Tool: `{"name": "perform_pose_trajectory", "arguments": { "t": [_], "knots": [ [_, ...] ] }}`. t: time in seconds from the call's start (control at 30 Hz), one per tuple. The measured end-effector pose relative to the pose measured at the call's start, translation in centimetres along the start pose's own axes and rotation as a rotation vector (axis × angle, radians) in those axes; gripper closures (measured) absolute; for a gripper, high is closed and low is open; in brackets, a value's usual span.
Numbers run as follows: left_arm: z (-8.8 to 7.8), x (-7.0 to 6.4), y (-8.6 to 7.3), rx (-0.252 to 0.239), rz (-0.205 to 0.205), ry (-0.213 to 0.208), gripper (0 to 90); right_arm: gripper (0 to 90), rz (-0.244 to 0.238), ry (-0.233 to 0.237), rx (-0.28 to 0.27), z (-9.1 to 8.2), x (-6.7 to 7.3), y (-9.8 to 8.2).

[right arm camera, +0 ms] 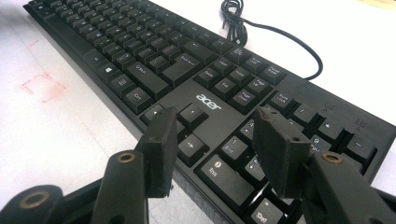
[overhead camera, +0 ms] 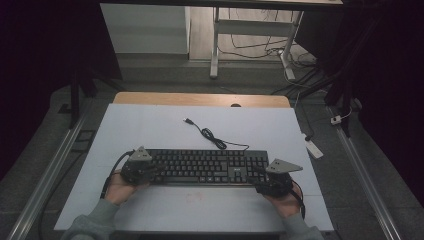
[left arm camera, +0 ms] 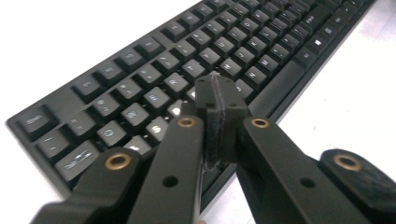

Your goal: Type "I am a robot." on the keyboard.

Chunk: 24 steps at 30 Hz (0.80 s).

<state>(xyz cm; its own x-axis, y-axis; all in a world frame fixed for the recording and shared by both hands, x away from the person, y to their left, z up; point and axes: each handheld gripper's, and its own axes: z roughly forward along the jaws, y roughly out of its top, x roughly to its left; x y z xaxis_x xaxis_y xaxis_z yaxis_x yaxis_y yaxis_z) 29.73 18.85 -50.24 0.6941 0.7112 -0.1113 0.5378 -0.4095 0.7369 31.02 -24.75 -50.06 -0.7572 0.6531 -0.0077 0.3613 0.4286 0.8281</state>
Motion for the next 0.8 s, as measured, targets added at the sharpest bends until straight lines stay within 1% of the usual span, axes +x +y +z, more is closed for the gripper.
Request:
{"name": "perform_pose_trajectory", "arguments": {
  "t": [0.13,0.3,0.4,0.57,0.8],
  "knots": [
    [0.6,-0.7,0.1,0.003,0.014,-0.01,89.2,50.2,-0.002,0.002,0.004,0.1,0.0,0.0],
    [1.7,-1.4,0.3,0.034,0.041,-0.033,89.2,50.2,-0.004,-0.006,0.008,0.1,0.0,0.0],
    [2.2,-1.9,0.3,0.051,0.06,-0.038,89.2,50.3,-0.003,-0.008,0.01,0.1,0.0,-0.1],
    [2.6,-2.1,0.3,0.067,0.074,-0.043,89.2,50.2,-0.004,-0.002,0.012,0.1,0.0,-0.1],
    [3.0,-2.5,0.3,0.076,0.084,-0.047,89.2,50.2,-0.005,-0.001,0.015,0.2,0.0,-0.1]
  ]
}}
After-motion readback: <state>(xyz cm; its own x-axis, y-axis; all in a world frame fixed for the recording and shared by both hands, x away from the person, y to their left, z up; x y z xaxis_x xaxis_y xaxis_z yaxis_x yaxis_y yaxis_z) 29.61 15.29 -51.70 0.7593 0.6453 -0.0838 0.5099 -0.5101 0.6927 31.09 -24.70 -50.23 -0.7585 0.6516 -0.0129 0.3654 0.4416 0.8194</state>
